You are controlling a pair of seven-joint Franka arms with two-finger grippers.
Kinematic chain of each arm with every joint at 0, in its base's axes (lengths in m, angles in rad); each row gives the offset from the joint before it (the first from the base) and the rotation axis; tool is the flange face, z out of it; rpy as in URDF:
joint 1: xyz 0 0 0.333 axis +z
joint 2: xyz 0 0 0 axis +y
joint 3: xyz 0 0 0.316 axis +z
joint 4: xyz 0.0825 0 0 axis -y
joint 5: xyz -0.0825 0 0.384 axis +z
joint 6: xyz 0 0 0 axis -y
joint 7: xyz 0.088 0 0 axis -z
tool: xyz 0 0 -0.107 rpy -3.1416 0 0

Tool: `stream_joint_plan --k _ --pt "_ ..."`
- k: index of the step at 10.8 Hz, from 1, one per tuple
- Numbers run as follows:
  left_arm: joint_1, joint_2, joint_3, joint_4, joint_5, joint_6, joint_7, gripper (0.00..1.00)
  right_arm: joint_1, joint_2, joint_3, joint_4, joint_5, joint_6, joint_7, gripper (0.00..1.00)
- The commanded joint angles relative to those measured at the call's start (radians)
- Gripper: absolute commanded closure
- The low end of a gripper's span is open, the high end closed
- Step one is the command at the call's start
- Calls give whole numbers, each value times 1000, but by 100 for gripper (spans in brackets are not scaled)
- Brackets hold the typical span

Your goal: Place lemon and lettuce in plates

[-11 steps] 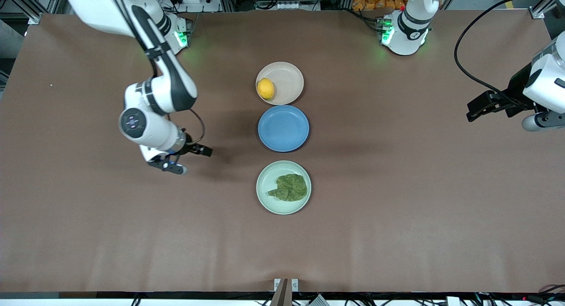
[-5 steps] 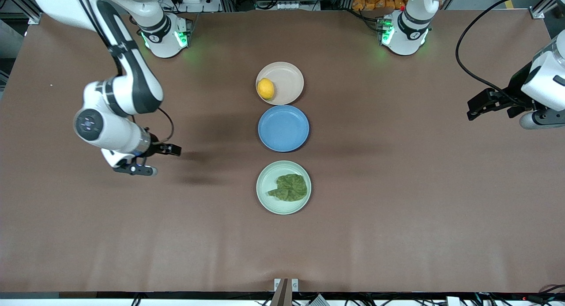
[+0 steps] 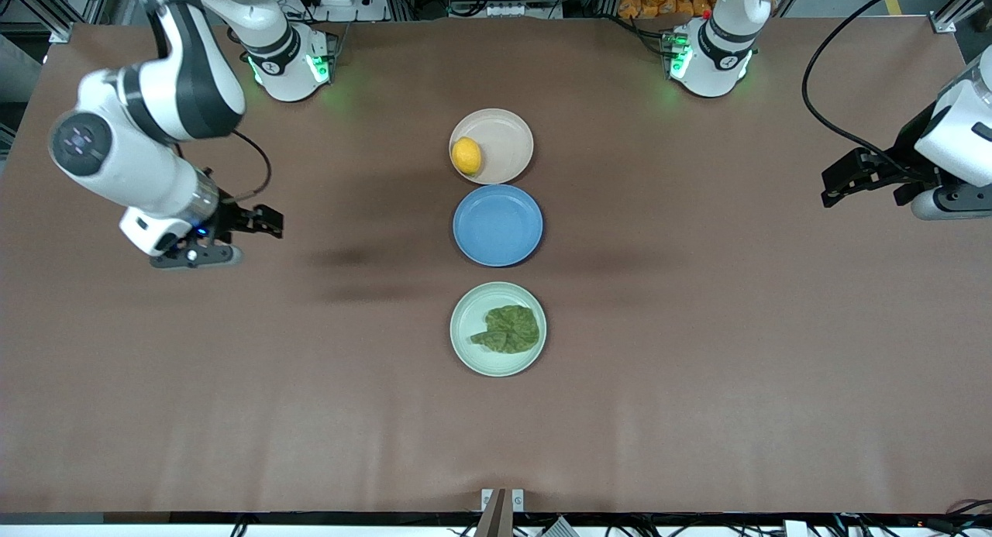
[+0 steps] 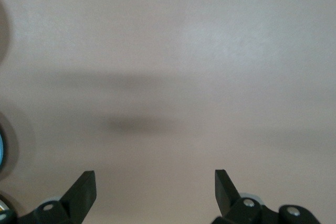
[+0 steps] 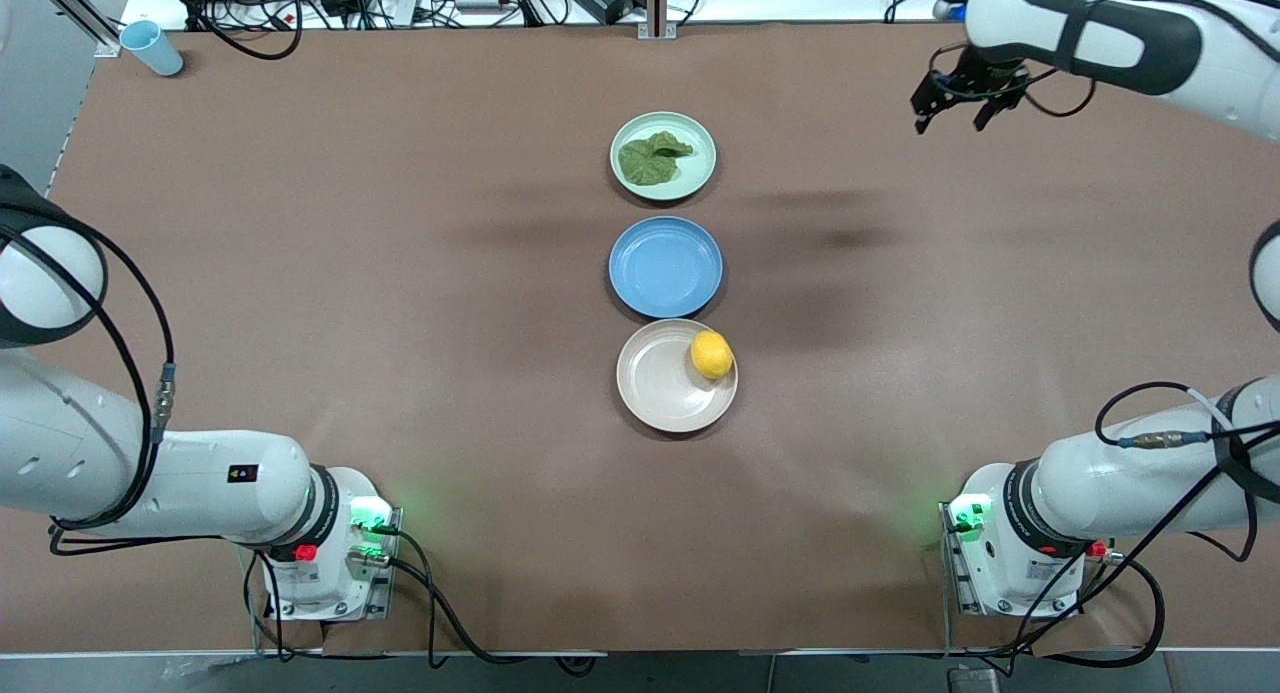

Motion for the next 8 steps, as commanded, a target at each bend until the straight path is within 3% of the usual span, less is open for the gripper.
stream_joint_plan --k 1,4,8 --pt "4 -8 -10 6 15 -22 24 0 -29 -47 -33 50 -39 -29 -142 0" --pt "3 -10 -11 6 13 -22 24 0 -58 -50 -47 145 -37 -52 -167 0" --pt "3 -8 -10 6 12 -22 24 0 -56 -50 -96 320 -37 -239 -170 0"
